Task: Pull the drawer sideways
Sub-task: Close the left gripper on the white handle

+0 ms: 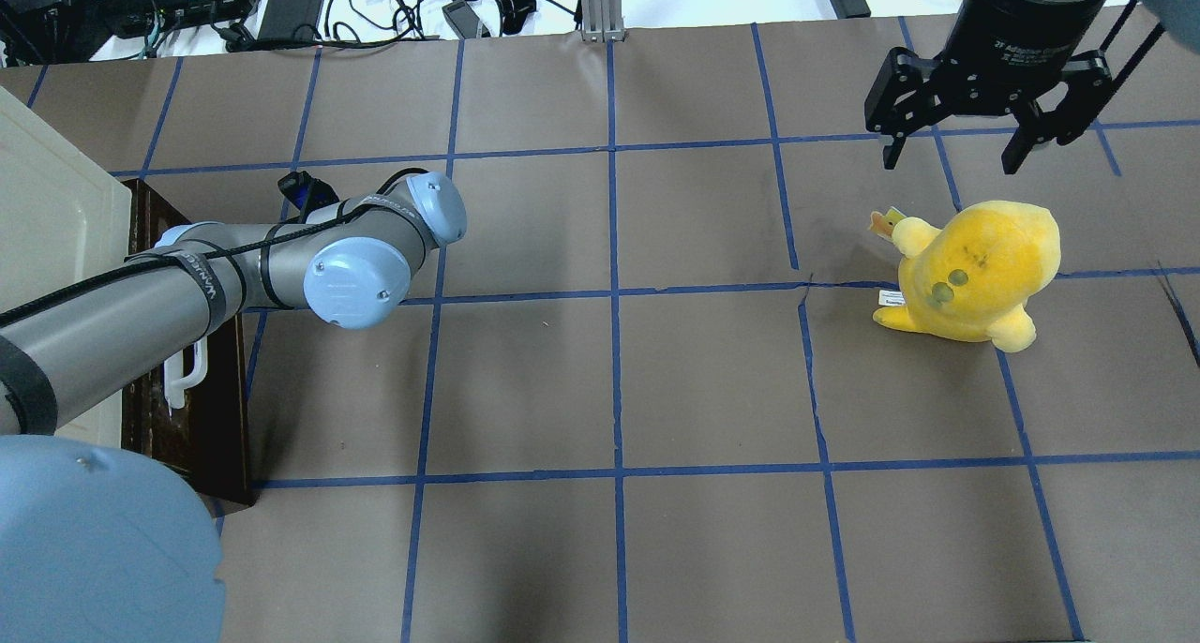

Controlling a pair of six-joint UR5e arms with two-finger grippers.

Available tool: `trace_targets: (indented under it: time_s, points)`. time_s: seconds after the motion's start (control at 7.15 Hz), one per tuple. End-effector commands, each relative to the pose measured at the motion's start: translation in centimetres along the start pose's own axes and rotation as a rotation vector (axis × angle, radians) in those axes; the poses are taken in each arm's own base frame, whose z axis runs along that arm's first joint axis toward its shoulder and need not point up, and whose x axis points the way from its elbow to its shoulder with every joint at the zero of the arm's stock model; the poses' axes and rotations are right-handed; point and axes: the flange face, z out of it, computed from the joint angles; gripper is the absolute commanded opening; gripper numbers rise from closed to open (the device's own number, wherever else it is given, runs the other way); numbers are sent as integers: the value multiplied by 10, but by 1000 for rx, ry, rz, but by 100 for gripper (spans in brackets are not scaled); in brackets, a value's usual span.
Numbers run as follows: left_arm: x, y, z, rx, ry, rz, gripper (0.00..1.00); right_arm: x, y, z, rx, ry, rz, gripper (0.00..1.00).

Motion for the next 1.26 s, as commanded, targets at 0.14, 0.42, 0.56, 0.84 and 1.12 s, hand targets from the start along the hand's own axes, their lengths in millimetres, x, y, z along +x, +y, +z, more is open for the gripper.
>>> trace_targets:
  time_s: [0.14, 0.42, 0.56, 0.84, 1.12]
  points:
    - [-1, -1, -18, 34, -2, -1, 4, 0, 0, 0, 0, 0, 0, 100]
    - [0, -3, -21, 28, 21, -4, 4, 0, 0, 0, 0, 0, 0, 100]
    - [0, -3, -21, 28, 22, -5, 4, 0, 0, 0, 0, 0, 0, 100]
    - [1, -4, -20, 28, 22, -1, 4, 1, 0, 0, 0, 0, 1, 100]
    - [1, -10, -37, 57, 22, -2, 4, 0, 0, 0, 0, 0, 0, 100]
